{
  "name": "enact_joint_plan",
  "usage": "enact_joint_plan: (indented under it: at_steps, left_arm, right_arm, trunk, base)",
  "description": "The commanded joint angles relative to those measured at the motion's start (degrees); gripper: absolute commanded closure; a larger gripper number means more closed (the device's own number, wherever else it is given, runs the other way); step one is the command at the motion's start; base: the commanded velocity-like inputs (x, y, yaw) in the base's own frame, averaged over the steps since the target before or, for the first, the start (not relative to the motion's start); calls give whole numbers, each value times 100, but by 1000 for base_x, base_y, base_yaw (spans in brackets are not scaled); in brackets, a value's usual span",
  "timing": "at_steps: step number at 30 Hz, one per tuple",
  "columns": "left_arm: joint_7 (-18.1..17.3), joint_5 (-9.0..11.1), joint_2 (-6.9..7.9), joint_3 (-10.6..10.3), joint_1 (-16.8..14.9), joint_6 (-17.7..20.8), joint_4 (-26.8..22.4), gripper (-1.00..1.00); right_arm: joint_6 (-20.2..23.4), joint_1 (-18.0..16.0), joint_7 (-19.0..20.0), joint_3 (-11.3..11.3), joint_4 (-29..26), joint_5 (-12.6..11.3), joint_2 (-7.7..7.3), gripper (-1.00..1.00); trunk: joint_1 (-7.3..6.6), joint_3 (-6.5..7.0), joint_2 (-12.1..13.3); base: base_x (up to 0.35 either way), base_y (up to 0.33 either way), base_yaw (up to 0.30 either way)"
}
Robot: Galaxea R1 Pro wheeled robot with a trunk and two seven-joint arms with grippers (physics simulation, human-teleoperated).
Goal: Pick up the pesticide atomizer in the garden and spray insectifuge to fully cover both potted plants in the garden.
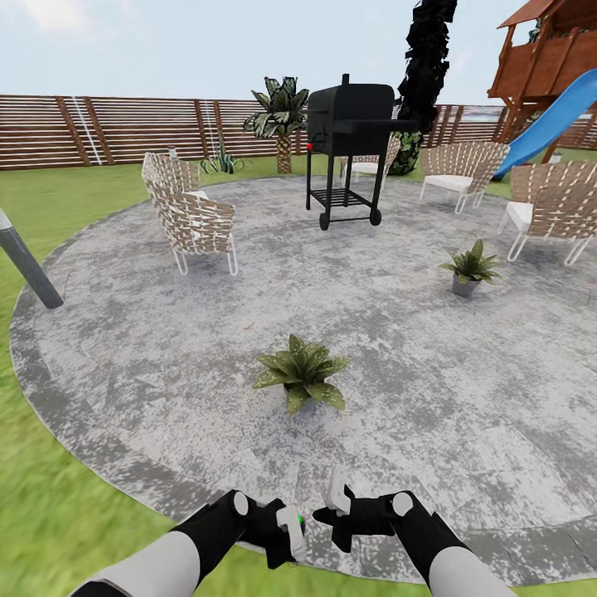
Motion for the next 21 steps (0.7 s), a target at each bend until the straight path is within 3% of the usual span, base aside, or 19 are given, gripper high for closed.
enact_joint_plan:
  at_steps: [1,21]
  left_arm:
    - [25,-58,-1,11,-2,-48,-3,100]
    - [57,-8,-51,10,1,-69,-1,100]
  right_arm:
    - [-19,-3,29,-48,-6,46,8,100]
    - [-19,-3,29,-48,-2,40,8,100]
  trunk:
    - [-1,-5,-2]
    - [-1,-5,-2]
  base:
    - [0,0,0]
    - [0,0,0]
